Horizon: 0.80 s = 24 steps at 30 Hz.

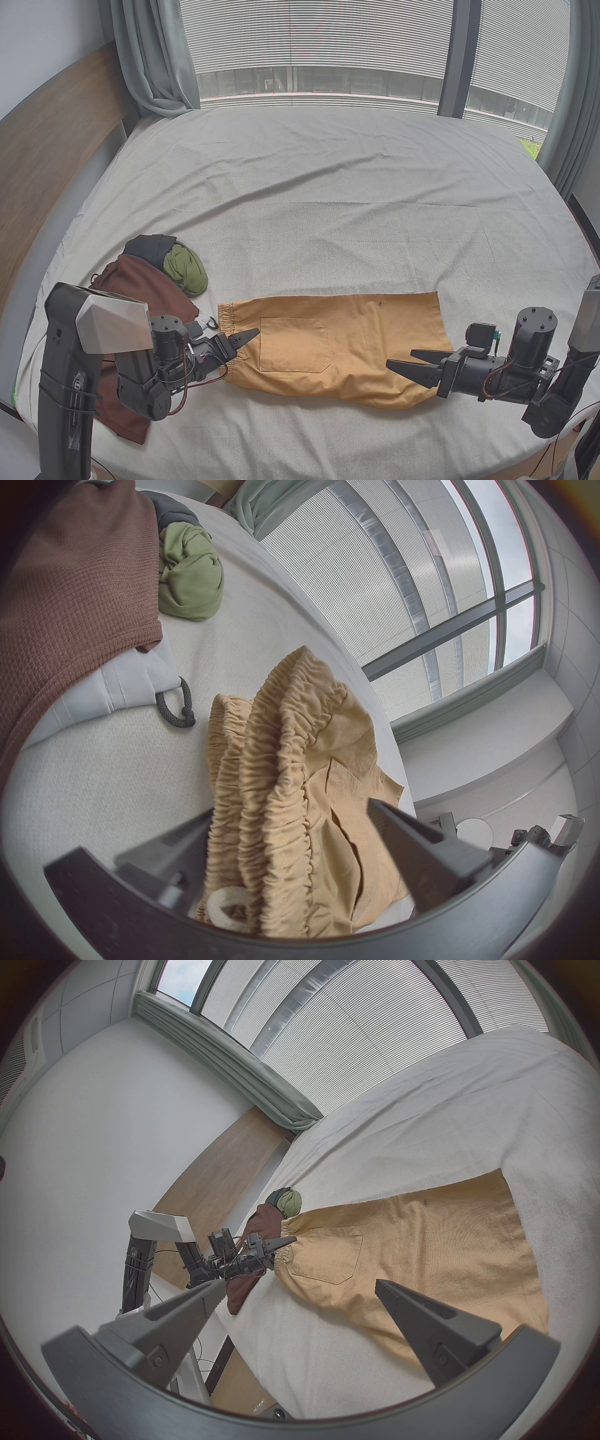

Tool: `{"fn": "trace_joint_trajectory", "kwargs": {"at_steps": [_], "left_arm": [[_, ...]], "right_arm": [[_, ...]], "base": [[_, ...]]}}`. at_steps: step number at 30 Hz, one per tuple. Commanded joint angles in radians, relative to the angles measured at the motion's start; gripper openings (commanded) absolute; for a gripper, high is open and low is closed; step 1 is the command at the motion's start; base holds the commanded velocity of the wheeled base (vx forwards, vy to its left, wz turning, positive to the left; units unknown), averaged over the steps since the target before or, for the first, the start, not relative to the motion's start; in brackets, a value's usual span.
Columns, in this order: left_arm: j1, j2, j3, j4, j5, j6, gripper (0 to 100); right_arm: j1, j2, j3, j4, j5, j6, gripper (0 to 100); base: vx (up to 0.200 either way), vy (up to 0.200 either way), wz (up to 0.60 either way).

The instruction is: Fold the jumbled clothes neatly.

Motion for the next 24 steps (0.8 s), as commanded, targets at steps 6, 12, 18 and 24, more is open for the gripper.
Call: {"fn": "trace_joint_trajectory", "kwargs": {"at_steps": [6,12,18,24], "left_arm": [[-0.001,-0.011,0.046,-0.002,-0.002,-0.001,0],[0.001,-0.025,0.063,-0.002,-0.002,0.0,0],[0.022,-0.062,0.069,-0.004,-0.002,0.0,0],[0.033,-0.125,0.086,-0.004,-0.006,0.0,0]], "right_arm": [[0.001,0.002,0.002,0.0,0.0,-0.002,100],[0.001,0.002,0.003,0.0,0.0,-0.002,100],[0.003,0.002,0.006,0.0,-0.001,-0.002,100],[0.006,0.004,0.008,0.0,-0.001,-0.002,100]], "base": [[0.0,0.0,0.0],[0.0,0.0,0.0],[0.0,0.0,0.0],[0.0,0.0,0.0]]}}
